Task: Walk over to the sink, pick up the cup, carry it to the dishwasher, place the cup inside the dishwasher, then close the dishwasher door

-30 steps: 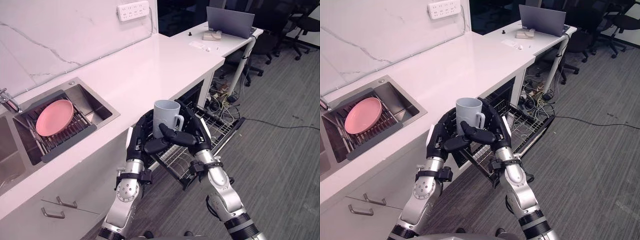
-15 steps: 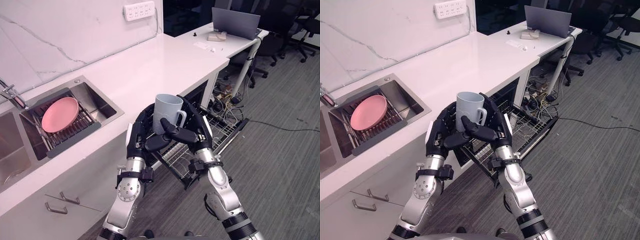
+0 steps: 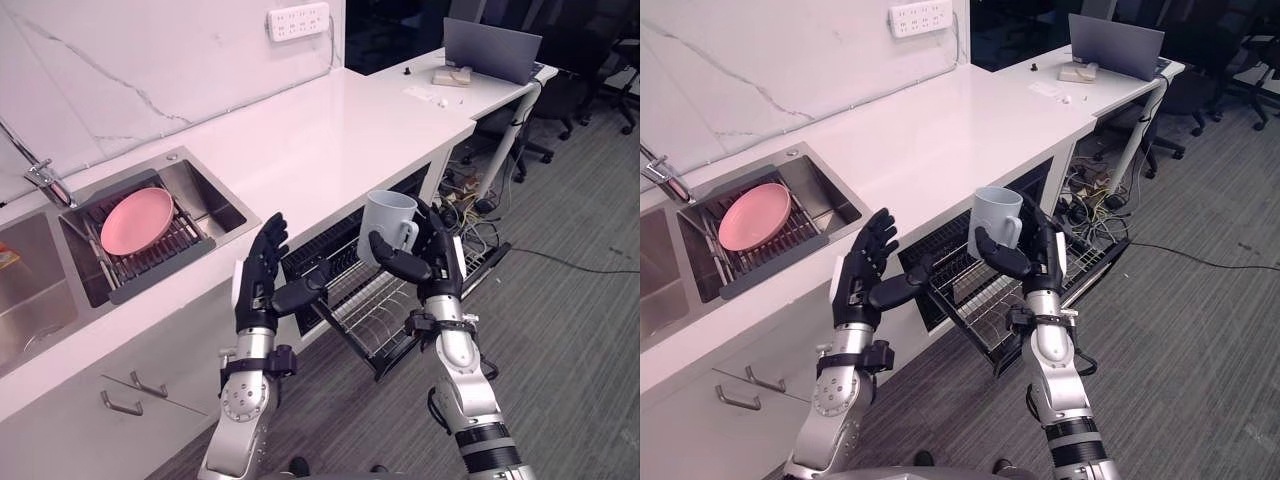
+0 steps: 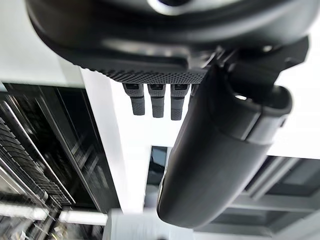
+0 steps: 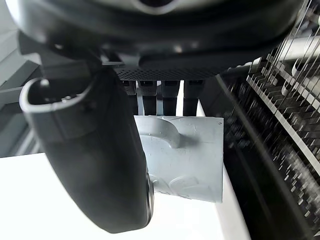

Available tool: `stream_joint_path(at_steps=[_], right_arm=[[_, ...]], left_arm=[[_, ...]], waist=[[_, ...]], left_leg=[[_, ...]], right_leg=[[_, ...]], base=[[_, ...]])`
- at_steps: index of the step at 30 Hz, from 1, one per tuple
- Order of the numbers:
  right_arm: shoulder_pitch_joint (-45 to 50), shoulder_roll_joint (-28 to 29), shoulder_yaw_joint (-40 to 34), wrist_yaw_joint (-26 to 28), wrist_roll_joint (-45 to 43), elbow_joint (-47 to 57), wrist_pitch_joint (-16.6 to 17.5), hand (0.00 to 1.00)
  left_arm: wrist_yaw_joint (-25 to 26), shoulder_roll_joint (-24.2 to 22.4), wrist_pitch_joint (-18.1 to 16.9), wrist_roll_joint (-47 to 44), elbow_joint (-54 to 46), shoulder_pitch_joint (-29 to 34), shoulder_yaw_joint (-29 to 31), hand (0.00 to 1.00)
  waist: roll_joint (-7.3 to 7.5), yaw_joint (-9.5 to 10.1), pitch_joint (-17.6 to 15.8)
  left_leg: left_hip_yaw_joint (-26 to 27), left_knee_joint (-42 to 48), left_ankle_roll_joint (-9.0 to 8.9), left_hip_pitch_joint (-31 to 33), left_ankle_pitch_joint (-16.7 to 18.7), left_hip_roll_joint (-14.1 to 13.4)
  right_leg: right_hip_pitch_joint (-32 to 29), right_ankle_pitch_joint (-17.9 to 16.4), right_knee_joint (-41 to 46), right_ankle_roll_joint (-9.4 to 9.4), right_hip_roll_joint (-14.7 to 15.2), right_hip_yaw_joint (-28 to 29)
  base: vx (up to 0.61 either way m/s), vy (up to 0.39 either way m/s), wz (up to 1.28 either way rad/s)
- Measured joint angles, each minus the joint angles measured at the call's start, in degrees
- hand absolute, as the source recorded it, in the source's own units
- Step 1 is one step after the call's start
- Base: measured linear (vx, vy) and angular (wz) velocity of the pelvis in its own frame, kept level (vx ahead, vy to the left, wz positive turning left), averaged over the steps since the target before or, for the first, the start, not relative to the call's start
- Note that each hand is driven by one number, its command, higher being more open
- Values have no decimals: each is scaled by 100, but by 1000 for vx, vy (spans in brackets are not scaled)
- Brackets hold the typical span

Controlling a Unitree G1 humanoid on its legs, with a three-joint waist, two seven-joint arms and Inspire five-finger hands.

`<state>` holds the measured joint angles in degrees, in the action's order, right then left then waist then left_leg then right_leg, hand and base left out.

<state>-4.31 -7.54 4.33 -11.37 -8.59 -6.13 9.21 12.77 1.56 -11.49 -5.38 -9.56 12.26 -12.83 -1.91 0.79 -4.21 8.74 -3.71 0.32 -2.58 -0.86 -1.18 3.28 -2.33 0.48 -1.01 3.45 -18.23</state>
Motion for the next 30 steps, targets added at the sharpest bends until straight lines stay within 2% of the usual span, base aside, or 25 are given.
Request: stream_joint_path(at_steps=[5, 10, 13, 15, 18, 21, 22, 25, 30], right_arm=[[-326, -351, 27, 36, 399, -1066, -148, 30], [-1580, -849, 108, 18, 798, -2534, -411, 30], [-2222, -1041, 112, 8, 840, -3089, -501, 30], [-2878, -1267, 110, -16, 876, -3562, -562, 30], [-3671, -1509, 105, -110, 877, -4154, -595, 30], [-4229, -1660, 86, -158, 919, -4812, -639, 30], [-4468, -1690, 76, -159, 1017, -5116, -682, 90], [-4806, -1696, 41, -157, 1110, -5530, -804, 90], [-4958, -1663, -50, -158, 1089, -5657, -901, 90]], left_arm=[[-337, 269, -18, -59, 816, 39, -51, 90], [-445, 576, -14, -186, 1339, -94, 22, 90], [-416, 687, -16, -209, 1572, -139, 243, 90], [-345, 710, -24, -292, 1882, -207, 530, 90], [-186, 737, -20, -371, 2190, -297, 811, 90], [-81, 790, -23, -426, 2514, -449, 915, 90], [-29, 806, -22, -474, 2665, -573, 919, 90], [73, 802, -22, -486, 2874, -792, 935, 90], [118, 746, -25, -593, 3070, -1098, 1033, 90]], waist=[[22, 83, -58], [51, 201, -928], [38, 272, -1229], [18, 386, -1481], [-13, 486, -1746], [-38, 605, -1811], [-50, 667, -1883], [-68, 744, -1938], [-126, 787, -2107]], left_leg=[[-75, 103, -3, 392, -68, -4], [-249, 697, 9, 1114, -75, 25], [-380, 796, -11, 1429, -123, 56], [-472, 795, 5, 1647, -245, 76], [-570, 779, 40, 1886, -404, 104], [-682, 786, 79, 2104, -493, 125], [-696, 792, 79, 2122, -494, 131], [-749, 823, 81, 2290, -496, 146], [-792, 875, 83, 2386, -501, 158]], right_leg=[[-362, -1, 154, 2, 35, -101], [-1087, -252, 1061, 84, 262, -286], [-1391, -320, 1357, 124, 350, -423], [-1636, -334, 1522, 144, 409, -516], [-1883, -325, 1646, 163, 464, -618], [-2050, -317, 1666, 175, 487, -729], [-2061, -316, 1668, 176, 492, -736], [-2188, -316, 1667, 176, 504, -778], [-2242, -315, 1658, 177, 508, -792]], base=[[-16, -4, 12], [-134, 21, 23], [-161, 15, 29], [-137, 16, 27], [-78, 25, 25], [-12, 11, 21], [20, 11, 6], [24, 14, 8], [26, 7, 4]])
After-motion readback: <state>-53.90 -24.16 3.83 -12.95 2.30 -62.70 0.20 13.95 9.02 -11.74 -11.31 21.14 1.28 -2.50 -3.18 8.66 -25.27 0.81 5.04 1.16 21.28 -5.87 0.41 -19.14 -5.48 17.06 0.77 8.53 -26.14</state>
